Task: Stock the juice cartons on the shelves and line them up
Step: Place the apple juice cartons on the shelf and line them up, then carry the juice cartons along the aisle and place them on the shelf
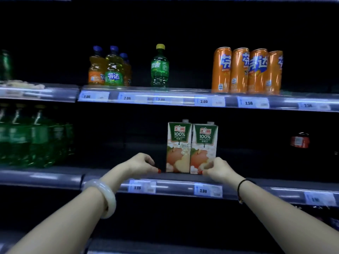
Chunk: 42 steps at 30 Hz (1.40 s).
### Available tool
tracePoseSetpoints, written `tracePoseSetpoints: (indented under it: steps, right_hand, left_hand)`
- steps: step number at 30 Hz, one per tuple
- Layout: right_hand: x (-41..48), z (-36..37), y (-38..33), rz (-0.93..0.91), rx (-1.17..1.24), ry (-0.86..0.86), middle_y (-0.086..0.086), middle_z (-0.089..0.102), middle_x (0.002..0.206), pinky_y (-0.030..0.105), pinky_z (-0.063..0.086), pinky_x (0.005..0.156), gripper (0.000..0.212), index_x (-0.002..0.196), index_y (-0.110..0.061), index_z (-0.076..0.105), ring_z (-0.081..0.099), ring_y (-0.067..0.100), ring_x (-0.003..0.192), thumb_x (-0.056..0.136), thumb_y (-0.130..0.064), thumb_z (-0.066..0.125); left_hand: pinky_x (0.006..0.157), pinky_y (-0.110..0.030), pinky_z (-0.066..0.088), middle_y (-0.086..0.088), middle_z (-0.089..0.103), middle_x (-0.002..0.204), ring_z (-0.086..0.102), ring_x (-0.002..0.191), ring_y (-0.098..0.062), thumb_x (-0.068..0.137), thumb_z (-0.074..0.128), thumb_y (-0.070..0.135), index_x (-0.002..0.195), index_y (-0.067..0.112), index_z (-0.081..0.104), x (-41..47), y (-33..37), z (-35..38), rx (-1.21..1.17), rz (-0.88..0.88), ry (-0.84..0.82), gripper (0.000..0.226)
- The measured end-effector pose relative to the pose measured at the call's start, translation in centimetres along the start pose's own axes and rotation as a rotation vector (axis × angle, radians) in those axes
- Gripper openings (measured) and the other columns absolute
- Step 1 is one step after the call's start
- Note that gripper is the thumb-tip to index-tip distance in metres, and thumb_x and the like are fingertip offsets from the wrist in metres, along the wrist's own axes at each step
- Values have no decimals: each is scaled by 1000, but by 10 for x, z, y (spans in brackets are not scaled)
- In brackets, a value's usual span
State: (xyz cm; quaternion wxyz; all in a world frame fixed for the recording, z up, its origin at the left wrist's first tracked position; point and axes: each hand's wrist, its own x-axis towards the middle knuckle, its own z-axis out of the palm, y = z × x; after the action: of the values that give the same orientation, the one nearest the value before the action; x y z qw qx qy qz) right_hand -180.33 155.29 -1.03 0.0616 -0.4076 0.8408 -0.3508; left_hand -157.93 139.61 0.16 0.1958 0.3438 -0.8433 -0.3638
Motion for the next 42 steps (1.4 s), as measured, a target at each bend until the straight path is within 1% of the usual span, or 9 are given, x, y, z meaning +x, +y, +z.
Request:
tracePoseSetpoints:
  steps: [3,6,12,17,22,26,28,35,42]
  right_hand:
    - [-37,18,-31,-129,-57,-144,18,67,91,34,51,68,28,94,6,68,63,28,78,81,-19,69]
    - [-77,50,-74,-301,-175,-299,17,68,108,35,51,82,39,109,1,66,64,28,95,80,-25,72]
    - [-138,124,-167,-607,-277,-430,7,63,116,33,49,88,39,116,-12,60,58,23,105,81,-29,69]
    - [-174,184,-246,-698,-189,-497,6,61,122,31,49,91,46,121,-11,58,59,22,108,80,-29,70]
    - [-214,255,-344,-773,-67,-602,4,62,117,25,47,82,46,119,-12,60,59,17,100,78,-29,73]
    - [-258,327,-422,-851,-46,-657,3,64,109,28,51,82,40,112,-13,63,61,18,95,78,-29,72]
    - [-280,360,-453,-887,-49,-673,4,65,105,32,52,84,37,108,-11,64,62,20,95,77,-30,72]
    - [-318,452,-567,-908,-28,-750,1,61,105,28,51,81,41,113,-15,60,59,17,93,77,-31,73]
    - [-316,545,-679,-974,-72,-806,1,65,105,33,54,86,35,106,-15,64,62,17,94,77,-33,73]
  left_hand:
    - [61,-27,45,-8,62,91,54,73,-18,76,75,29,104,9,61,-51,-16,-12,116,-57,37,38]
    - [69,-32,52,-5,61,105,57,88,-17,77,74,31,107,14,60,-103,-34,-28,184,-143,6,37]
    - [65,-30,52,-8,64,109,59,83,-17,79,72,32,115,14,56,-198,-79,-95,236,-245,79,43]
    - [76,-32,54,-7,65,108,63,93,-21,78,74,31,116,10,56,-275,-137,-163,285,-327,263,46]
    - [81,-32,53,-5,64,107,62,95,-20,78,73,32,112,9,60,-355,-211,-237,383,-459,326,43]
    - [57,-23,42,-2,59,78,53,65,-13,80,68,31,82,12,62,-410,-270,-307,442,-563,312,20]
    - [49,-23,39,-5,53,69,49,56,-15,81,66,30,73,13,56,-432,-294,-336,426,-605,303,22]
    - [50,-23,43,1,58,69,53,59,-12,81,65,26,76,16,58,-479,-371,-433,396,-669,364,13]
    - [61,-25,47,-1,66,88,63,79,-16,80,68,28,87,13,63,-476,-465,-517,401,-654,442,17]
